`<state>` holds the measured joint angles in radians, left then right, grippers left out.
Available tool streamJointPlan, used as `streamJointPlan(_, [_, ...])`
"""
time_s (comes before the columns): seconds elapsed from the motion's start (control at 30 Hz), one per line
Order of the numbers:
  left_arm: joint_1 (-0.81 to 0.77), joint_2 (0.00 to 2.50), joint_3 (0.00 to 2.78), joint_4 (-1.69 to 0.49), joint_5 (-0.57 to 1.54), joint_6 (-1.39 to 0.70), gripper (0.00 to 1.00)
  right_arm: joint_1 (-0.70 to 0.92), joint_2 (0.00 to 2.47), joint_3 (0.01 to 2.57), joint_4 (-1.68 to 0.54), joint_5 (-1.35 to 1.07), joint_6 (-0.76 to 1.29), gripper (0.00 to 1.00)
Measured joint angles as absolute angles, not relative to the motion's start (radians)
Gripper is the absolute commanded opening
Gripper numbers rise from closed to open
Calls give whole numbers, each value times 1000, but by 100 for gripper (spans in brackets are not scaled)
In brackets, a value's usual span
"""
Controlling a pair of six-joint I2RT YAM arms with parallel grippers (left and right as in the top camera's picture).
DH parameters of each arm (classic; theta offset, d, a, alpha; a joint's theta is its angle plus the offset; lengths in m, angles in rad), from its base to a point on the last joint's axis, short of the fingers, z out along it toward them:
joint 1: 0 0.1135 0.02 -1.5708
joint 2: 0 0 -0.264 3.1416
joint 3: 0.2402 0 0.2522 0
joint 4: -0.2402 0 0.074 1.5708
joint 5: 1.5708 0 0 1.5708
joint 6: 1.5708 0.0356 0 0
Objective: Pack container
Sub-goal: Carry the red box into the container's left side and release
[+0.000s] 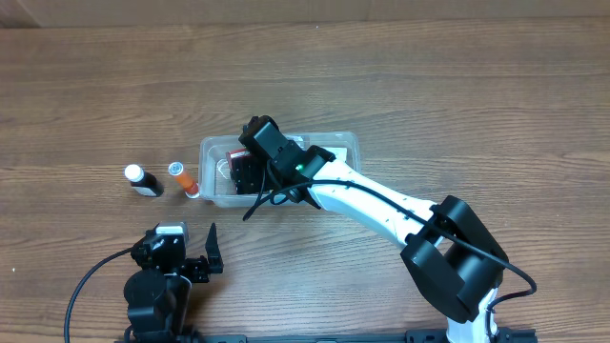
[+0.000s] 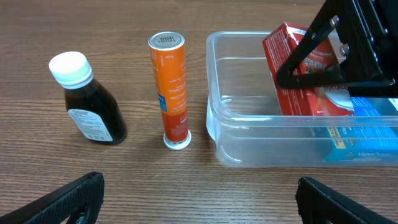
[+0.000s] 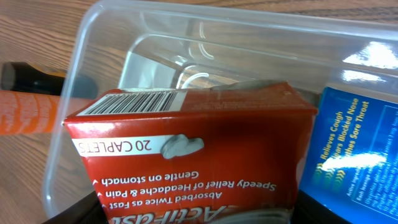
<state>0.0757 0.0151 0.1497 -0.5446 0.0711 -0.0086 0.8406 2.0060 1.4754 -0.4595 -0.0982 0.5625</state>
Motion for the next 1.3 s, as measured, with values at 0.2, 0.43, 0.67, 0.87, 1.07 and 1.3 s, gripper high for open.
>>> streamJointPlan(0.2, [76,15,150,-545,71,-9,100,842,2044,1475,-456,-104,600,74])
streamJointPlan(0.43, [76,15,150,-545,71,-9,100,840,2088,1475,-458,-102,628,87])
streamJointPlan(0.67, [76,15,150,-545,71,-9,100,788,2088,1475,-496,-101,648,86])
streamJointPlan(0.87, [76,15,150,-545,71,-9,100,698,2088,1475,-525,-97,651,83])
streamJointPlan(1.07, [76,15,150,-545,71,-9,100,688,2065,1475,-553,-62,601,53])
streamJointPlan(1.3, [76,15,150,-545,71,-9,100,690,1912,1477,-577,-57,577,27])
